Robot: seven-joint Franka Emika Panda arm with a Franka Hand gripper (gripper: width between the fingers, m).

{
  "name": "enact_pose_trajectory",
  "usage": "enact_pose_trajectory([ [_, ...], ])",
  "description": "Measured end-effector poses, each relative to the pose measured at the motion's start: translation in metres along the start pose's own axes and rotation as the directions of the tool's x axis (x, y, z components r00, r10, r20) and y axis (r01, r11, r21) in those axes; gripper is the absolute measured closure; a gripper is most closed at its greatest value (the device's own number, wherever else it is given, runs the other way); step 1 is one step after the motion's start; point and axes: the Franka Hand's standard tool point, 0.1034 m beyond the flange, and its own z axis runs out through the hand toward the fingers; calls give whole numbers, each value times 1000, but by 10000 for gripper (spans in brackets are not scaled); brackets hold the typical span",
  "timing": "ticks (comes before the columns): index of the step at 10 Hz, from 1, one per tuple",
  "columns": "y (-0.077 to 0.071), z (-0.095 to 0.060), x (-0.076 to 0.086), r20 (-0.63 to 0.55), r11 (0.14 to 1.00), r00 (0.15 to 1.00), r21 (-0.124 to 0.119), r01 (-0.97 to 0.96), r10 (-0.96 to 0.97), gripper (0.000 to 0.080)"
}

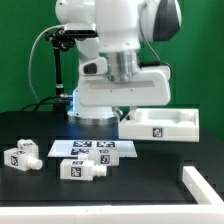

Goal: Assemble one leg

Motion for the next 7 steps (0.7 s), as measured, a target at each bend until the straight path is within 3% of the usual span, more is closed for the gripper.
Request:
enact_pose_trajectory([
  [1, 4, -10, 7, -12, 1000, 1000, 11, -1, 1, 744],
  [2, 4, -13, 7, -10, 1000, 1000, 7, -9, 9, 744],
  [5, 6, -7, 5, 0, 1000, 1000, -5, -4, 4, 744],
  [6, 4, 1, 11, 6, 997, 998, -47, 67, -67, 744],
  [7, 1, -3, 27, 27, 992, 993, -57, 115, -114, 744],
])
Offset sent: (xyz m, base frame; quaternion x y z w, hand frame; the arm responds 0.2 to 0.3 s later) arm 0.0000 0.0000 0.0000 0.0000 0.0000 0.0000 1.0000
